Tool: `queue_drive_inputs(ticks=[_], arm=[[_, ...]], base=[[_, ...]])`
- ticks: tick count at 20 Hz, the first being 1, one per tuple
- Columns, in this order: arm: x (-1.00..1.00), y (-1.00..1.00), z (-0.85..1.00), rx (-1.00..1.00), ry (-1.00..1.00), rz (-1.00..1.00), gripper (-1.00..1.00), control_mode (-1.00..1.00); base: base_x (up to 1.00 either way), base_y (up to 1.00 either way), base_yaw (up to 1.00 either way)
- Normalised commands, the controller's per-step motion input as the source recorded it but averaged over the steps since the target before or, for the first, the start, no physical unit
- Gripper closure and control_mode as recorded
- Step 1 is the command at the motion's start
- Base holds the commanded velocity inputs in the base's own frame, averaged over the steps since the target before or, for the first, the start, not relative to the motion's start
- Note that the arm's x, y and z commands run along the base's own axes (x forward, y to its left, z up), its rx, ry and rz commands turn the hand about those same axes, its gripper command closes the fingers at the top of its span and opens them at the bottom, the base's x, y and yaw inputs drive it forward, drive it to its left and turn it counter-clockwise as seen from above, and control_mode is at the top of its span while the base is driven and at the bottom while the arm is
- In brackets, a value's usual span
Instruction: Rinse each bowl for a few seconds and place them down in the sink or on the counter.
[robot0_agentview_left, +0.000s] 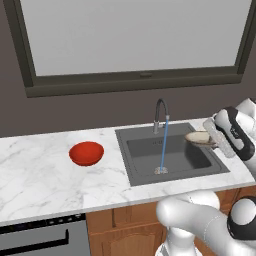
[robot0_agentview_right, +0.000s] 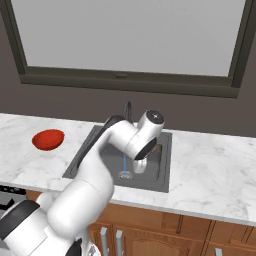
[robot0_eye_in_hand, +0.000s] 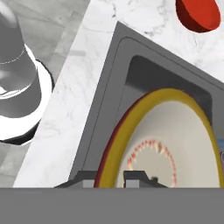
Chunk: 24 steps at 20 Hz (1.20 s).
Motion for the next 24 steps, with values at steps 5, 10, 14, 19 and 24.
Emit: queue_drive_inputs(ticks=[5,10,14,19,24], arm=[[0.22,0.25,-0.21,0.11,0.06,0.00,1.00,-1.00],[0.23,0.24,-0.19,0.10,0.05,0.00,1.00,-1.00],[0.22,0.20,-0.14,0.05,0.01,0.01,1.00,-1.00],[0.25,0.17,-0.10,0.00,0.00,0.00,1.00,-1.00],[0.37,0.15,-0.14,-0.02,0.00,0.00,1.00,-1.00]], base=[[0.00,0.00,0.00],[0.00,0.00,0.00],[0.00,0.00,0.00],[0.00,0.00,0.00],[0.00,0.00,0.00]])
